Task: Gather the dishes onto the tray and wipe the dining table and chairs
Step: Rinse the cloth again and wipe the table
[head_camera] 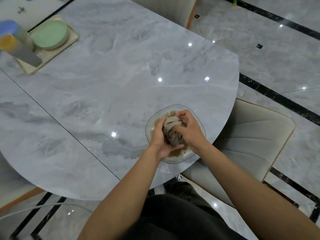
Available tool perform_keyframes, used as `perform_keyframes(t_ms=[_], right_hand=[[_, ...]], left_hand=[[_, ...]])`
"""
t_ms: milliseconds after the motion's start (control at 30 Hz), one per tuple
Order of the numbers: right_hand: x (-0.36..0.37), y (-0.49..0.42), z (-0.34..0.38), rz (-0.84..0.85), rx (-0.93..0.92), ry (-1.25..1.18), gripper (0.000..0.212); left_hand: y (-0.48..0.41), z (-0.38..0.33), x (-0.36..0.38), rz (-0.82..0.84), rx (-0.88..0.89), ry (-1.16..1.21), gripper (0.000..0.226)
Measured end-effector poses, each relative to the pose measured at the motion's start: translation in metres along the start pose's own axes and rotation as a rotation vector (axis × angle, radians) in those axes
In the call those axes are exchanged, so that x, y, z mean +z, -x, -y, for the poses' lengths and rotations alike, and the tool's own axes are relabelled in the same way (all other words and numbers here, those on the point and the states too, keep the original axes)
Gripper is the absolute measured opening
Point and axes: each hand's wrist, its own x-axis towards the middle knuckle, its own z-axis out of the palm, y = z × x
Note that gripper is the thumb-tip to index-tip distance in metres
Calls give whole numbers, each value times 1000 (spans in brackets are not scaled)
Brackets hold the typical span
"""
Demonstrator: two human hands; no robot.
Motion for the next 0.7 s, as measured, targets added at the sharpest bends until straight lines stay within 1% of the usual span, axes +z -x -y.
perform_keyframes(t_ms=[33,133,200,267,333,400,467,567,700], right_hand=[[1,1,0,-10,-31,101,31],[-1,1,-2,-3,-187,575,29],[-2,0,-3,8,-195,716,30],[-3,-1,-5,67,-172,757,26],[-7,-4,-5,147,-157,766,26],[-14,-6,1,199,-81,674,22],[-23,-4,6,187,-64,524,19],[-31,-4,4,-12,-119,362,15],[-33,-8,-7,-176,5,300,8]], left_hand=[[-1,0,-1,4,-15,76,59],[-6,0,-5,19,-28,208,54],[-9,-1,-6,35,-26,201,51],[-10,-1,-6,19,-38,144,48],[-10,0,-7,-2,-43,91,51],[-10,0,-10,-17,-38,108,55],[-11,-2,-13,-20,-48,156,43],[-9,-8,-11,-25,-77,152,21],[-12,-8,-9,-72,-100,24,7]])
